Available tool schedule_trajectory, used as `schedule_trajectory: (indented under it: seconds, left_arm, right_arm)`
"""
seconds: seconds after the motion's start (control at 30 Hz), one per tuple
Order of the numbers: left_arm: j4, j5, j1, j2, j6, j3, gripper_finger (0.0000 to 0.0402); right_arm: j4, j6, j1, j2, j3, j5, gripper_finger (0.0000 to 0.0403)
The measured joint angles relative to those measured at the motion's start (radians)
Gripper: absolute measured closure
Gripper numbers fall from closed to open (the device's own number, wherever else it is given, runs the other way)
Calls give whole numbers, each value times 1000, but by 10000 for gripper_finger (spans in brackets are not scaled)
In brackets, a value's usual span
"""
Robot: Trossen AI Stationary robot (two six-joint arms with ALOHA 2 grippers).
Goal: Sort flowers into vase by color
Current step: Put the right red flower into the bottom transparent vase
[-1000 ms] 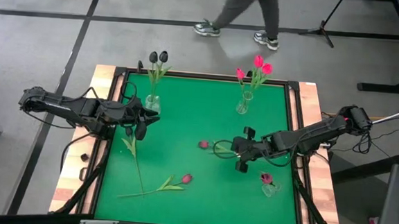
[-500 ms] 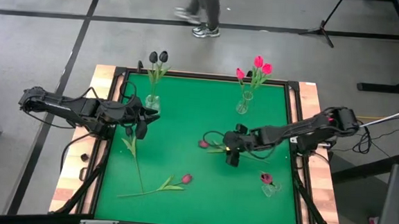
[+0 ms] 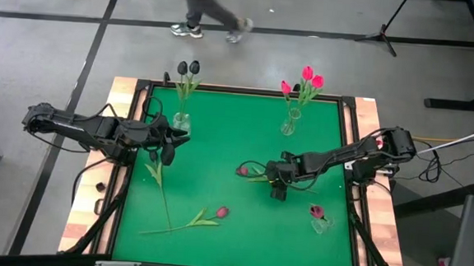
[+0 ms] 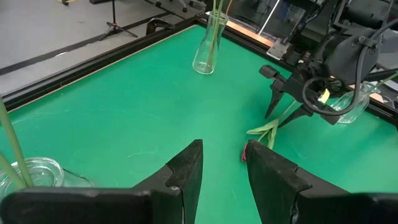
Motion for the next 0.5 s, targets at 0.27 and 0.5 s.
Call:
schedule_trajectory:
  seconds: [0.27,0.5]
  left_arm:
    - [0,0,0,0,0,0,282]
    - [-1,0,0,0,0,0,282]
  right_arm:
    - [-1,1,0,-1,-2,10,387]
    - [153,62,0,-26,-7,86,394]
